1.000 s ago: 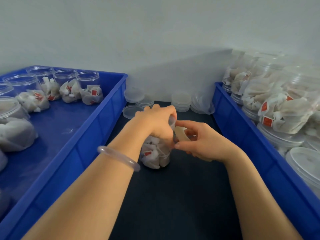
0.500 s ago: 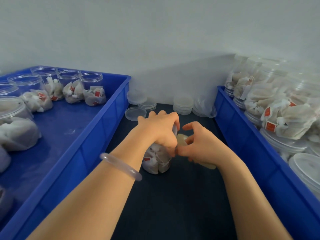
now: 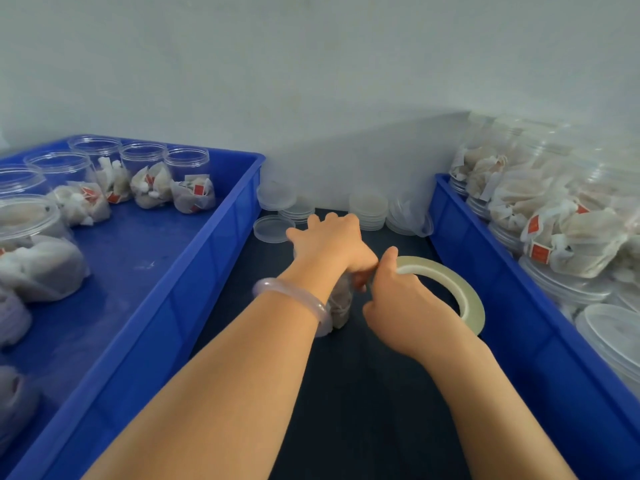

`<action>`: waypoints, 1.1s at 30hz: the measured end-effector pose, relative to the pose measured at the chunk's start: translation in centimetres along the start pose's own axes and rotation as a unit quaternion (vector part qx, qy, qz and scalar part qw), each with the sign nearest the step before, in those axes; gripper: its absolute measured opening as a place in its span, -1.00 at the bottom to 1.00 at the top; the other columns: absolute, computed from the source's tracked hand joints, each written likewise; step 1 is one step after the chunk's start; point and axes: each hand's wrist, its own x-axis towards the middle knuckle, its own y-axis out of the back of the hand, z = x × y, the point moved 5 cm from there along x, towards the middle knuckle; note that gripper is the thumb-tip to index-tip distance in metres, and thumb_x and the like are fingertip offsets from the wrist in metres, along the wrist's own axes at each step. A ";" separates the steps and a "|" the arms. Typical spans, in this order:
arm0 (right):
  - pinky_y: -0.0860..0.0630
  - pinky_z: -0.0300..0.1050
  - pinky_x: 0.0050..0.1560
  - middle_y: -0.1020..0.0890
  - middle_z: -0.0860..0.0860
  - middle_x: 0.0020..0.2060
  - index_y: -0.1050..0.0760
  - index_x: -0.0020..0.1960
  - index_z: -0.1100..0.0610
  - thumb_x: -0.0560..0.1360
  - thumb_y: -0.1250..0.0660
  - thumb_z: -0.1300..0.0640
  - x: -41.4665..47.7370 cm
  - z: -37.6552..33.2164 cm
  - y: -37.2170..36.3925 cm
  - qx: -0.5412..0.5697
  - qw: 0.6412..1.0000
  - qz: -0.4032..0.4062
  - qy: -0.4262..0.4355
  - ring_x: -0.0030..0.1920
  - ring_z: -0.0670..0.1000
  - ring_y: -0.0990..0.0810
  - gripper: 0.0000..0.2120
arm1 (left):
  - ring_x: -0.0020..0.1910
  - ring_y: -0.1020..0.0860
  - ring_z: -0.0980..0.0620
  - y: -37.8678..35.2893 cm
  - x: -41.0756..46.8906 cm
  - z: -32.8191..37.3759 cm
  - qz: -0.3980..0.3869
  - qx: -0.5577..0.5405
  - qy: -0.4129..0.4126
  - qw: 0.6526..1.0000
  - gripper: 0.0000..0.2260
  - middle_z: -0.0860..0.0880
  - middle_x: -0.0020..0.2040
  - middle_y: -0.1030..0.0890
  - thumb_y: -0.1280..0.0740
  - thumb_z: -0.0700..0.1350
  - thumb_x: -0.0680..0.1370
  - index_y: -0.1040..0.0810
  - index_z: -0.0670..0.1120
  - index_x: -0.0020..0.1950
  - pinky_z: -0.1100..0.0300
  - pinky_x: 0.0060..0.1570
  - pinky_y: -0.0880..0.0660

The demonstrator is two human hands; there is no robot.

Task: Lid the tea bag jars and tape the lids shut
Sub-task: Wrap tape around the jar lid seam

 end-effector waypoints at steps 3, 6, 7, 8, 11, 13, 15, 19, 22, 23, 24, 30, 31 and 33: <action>-0.34 -0.18 -0.29 -0.48 0.12 -0.04 0.06 0.49 0.28 0.59 -0.13 0.13 -1.6 -0.5 0.7 0.006 0.999 -0.033 0.014 -0.12 0.05 -0.49 -0.41 | 0.28 -0.29 -0.16 0.6 0.5 -0.7 0.036 -0.021 0.033 0.999 -0.48 -0.05 0.18 -0.43 -0.46 -0.02 0.26 -0.44 0.03 0.19 -0.13 -0.07 -0.21; -0.22 -0.27 -0.45 -0.51 -0.03 -0.16 0.26 0.55 0.12 0.56 -0.17 0.07 -3.2 -1.8 -1.2 -0.038 0.988 -0.094 0.116 -0.30 -0.12 -0.46 -0.24 | 0.24 -0.31 -0.16 1.1 1.2 -1.5 0.027 -0.031 0.048 0.998 -0.46 -0.06 0.17 -0.44 -0.50 -0.02 0.25 -0.44 0.03 0.19 -0.11 -0.08 -0.23; -0.21 -0.28 -0.46 -0.46 -0.04 -0.24 0.26 0.55 0.13 0.56 -0.18 0.07 -2.7 -1.6 -1.6 -0.039 0.988 -0.097 0.110 -0.37 -0.14 -0.41 -0.24 | 0.24 -0.31 -0.15 0.9 1.2 -1.2 0.004 -0.003 0.029 1.000 -0.46 -0.05 0.16 -0.44 -0.51 -0.01 0.24 -0.44 0.04 0.18 -0.12 -0.06 -0.24; -0.24 -0.29 -0.46 -0.47 0.00 -0.24 0.25 0.55 0.18 0.58 -0.18 0.06 -1.5 -1.0 -1.8 -0.041 0.992 -0.083 0.087 -0.37 -0.13 -0.42 -0.24 | 0.24 -0.30 -0.14 0.8 1.2 -0.9 -0.005 0.019 0.016 1.000 -0.44 -0.04 0.17 -0.43 -0.51 0.00 0.24 -0.43 0.05 0.19 -0.12 -0.05 -0.24; -0.53 -0.14 -0.20 -0.57 0.16 0.04 0.23 0.54 0.22 0.60 -0.20 -0.06 1.8 1.2 -3.2 -0.029 0.998 -0.051 0.004 -0.07 0.04 -0.61 -0.22 | 0.26 -0.31 -0.16 0.5 1.4 -1.1 -0.006 0.033 0.006 0.999 -0.34 -0.05 0.19 -0.41 -0.57 0.07 0.20 -0.40 0.05 0.24 -0.13 -0.02 -0.27; -0.56 -0.04 -0.04 -0.56 0.15 0.10 -0.03 0.53 0.19 0.58 -0.19 -0.16 2.7 1.7 -4.6 -0.015 0.999 -0.034 0.004 0.04 0.09 -0.60 -0.30 | 0.27 -0.31 -0.16 0.5 1.2 -1.3 0.003 0.044 0.000 0.999 -0.30 -0.05 0.22 -0.41 -0.58 0.14 0.18 -0.39 0.04 0.23 -0.12 0.01 -0.28; -0.56 0.00 -0.02 -0.58 0.10 0.04 -0.30 0.37 0.18 0.58 -0.16 -0.19 2.9 1.8 -6.1 -0.023 0.999 -0.006 0.025 0.00 0.08 -0.60 -0.46 | 0.31 -0.30 -0.17 0.4 0.9 -1.3 0.008 0.055 -0.007 0.998 -0.25 -0.06 0.28 -0.40 -0.52 0.31 0.18 -0.39 0.04 0.26 -0.16 0.13 -0.29; -0.49 -0.01 0.02 -0.55 0.08 0.15 -0.23 0.46 0.08 0.58 -0.06 -0.25 3.1 2.4 -7.3 -0.098 0.991 0.062 0.063 0.12 0.09 -0.55 -0.43 | 0.30 -0.36 0.14 2.2 -0.9 -2.0 0.165 -0.262 -0.093 0.946 -0.35 0.09 0.31 -0.43 -0.31 0.40 0.34 -0.41 0.09 0.32 -0.03 0.32 -0.31; -0.39 -0.05 0.05 -0.51 0.04 0.09 -0.36 0.36 -0.01 0.57 -0.04 -0.27 2.9 2.3 -7.5 -0.127 0.983 0.092 0.093 0.12 0.06 -0.45 -0.50 | 0.09 -0.35 0.54 1.8 -2.5 -5.8 0.331 -0.448 -0.097 0.824 -0.59 0.28 0.19 -0.44 -0.23 0.20 0.51 -0.43 0.10 0.31 0.52 0.09 -0.33; -0.38 -0.07 0.06 -0.49 0.03 0.10 -0.36 0.36 -0.02 0.56 -0.07 -0.27 3.0 2.4 -7.6 -0.111 0.985 0.083 0.099 0.13 0.05 -0.42 -0.50 | 0.06 -0.34 0.59 0.4 -2.7 -7.0 0.327 -0.477 -0.079 0.812 -0.62 0.29 0.17 -0.44 -0.21 0.16 0.56 -0.42 0.07 0.34 0.60 0.02 -0.30; -0.38 -0.09 0.10 -0.46 0.02 0.12 -0.34 0.39 -0.02 0.54 -0.13 -0.28 3.1 2.5 -7.5 -0.071 0.989 0.072 0.103 0.16 0.03 -0.40 -0.48 | 0.04 -0.36 0.59 -1.1 -2.6 -7.9 0.296 -0.511 -0.064 0.804 -0.64 0.29 0.13 -0.44 -0.18 0.14 0.60 -0.41 0.05 0.34 0.61 0.00 -0.30; -0.43 -0.34 0.15 -0.55 -0.17 0.14 -0.47 0.25 -0.06 0.27 -0.55 -0.05 4.2 2.4 -3.8 0.450 0.872 0.165 0.095 0.17 -0.24 -0.51 -0.42 | 0.09 -0.54 0.22 -6.5 -2.3 -8.5 0.159 -0.595 -0.092 0.782 -0.39 -0.07 0.21 -0.53 -0.05 0.28 0.48 -0.39 -0.07 0.37 0.45 -0.07 -0.46; -0.48 -0.28 0.15 -0.60 -0.14 0.10 -0.51 0.17 -0.06 0.25 -0.57 0.00 4.2 2.0 -3.6 0.493 0.847 0.173 0.103 0.14 -0.21 -0.55 -0.48 | 0.05 -0.55 0.25 -6.7 -2.3 -8.3 0.149 -0.600 -0.087 0.781 -0.36 -0.08 0.20 -0.54 -0.05 0.30 0.46 -0.38 -0.07 0.38 0.48 -0.14 -0.45; -0.57 -0.14 0.11 -0.66 -0.05 0.03 -0.56 0.04 -0.01 0.19 -0.57 0.04 3.9 1.3 -3.7 0.566 0.797 0.181 0.112 0.08 -0.11 -0.63 -0.56 | -0.04 -0.54 0.34 -6.9 -2.5 -8.2 0.155 -0.602 -0.077 0.780 -0.39 -0.04 0.16 -0.54 -0.02 0.28 0.47 -0.37 -0.07 0.37 0.52 -0.20 -0.43</action>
